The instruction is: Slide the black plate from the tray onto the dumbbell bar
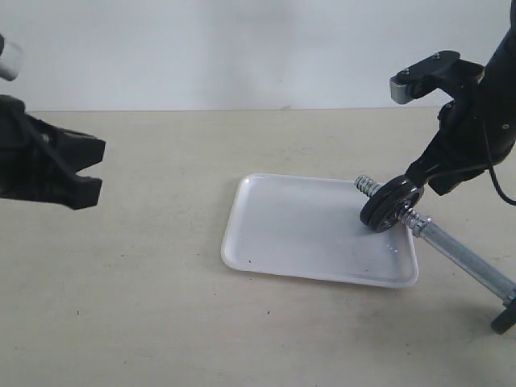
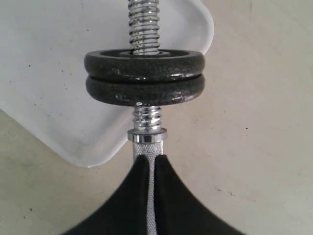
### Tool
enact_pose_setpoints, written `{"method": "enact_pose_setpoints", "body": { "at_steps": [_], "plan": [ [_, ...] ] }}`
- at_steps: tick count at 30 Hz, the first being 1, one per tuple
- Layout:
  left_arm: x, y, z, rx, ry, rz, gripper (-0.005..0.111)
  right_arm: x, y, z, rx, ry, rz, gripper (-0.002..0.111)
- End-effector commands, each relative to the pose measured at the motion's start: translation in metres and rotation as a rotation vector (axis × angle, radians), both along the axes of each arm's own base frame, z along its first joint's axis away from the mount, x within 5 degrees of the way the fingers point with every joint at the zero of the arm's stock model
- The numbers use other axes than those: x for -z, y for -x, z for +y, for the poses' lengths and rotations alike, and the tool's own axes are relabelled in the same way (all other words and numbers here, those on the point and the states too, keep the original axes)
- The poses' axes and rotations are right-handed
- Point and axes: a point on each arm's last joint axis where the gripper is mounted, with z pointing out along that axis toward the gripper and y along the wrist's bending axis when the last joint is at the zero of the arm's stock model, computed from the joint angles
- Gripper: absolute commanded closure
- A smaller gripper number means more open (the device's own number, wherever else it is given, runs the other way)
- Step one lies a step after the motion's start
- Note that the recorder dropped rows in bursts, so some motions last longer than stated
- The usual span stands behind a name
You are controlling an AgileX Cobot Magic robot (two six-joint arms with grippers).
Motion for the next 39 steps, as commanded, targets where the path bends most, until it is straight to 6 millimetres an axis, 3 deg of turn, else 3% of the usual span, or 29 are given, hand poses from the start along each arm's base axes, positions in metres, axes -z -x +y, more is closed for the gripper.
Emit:
{"method": "enact_pose_setpoints", "body": {
  "at_steps": [1, 8, 20, 24, 27, 30, 32, 35, 39],
  "plan": [
    [0.005, 0.022, 0.012, -0.045, 0.053, -0.024, 0.102, -0.004, -0.001, -0.002, 0.008, -0.009, -0.007, 0.108],
    [-0.001, 0.045, 0.021, -0.046, 0.092, -0.085, 0.102, -0.003, 0.002, -0.003, 0.006, -0.003, 0.024, 0.108],
    [0.009, 0.053, 0.024, -0.04, 0.077, -0.068, 0.102, -0.001, 0.007, -0.002, 0.009, -0.006, 0.083, 0.107],
    [0.01, 0.053, 0.024, -0.041, 0.073, -0.07, 0.102, 0.0, 0.007, -0.001, 0.009, -0.015, 0.088, 0.088],
    [0.01, 0.053, 0.025, -0.043, 0.074, -0.074, 0.102, -0.001, 0.006, -0.001, 0.009, -0.016, 0.081, 0.06],
    [0.01, 0.053, 0.025, -0.043, 0.074, -0.074, 0.102, 0.001, 0.003, -0.001, 0.015, -0.022, 0.049, 0.023],
    [0.01, 0.053, 0.025, -0.043, 0.074, -0.074, 0.102, 0.004, 0.0, -0.001, 0.011, -0.01, 0.039, 0.007],
    [0.01, 0.053, 0.025, -0.038, 0.066, -0.078, 0.102, 0.013, 0.0, -0.002, 0.009, 0.008, 0.066, 0.003],
    [0.01, 0.053, 0.025, -0.03, 0.051, -0.085, 0.102, 0.045, 0.004, -0.004, 0.009, 0.021, 0.115, 0.003]
  ]
}}
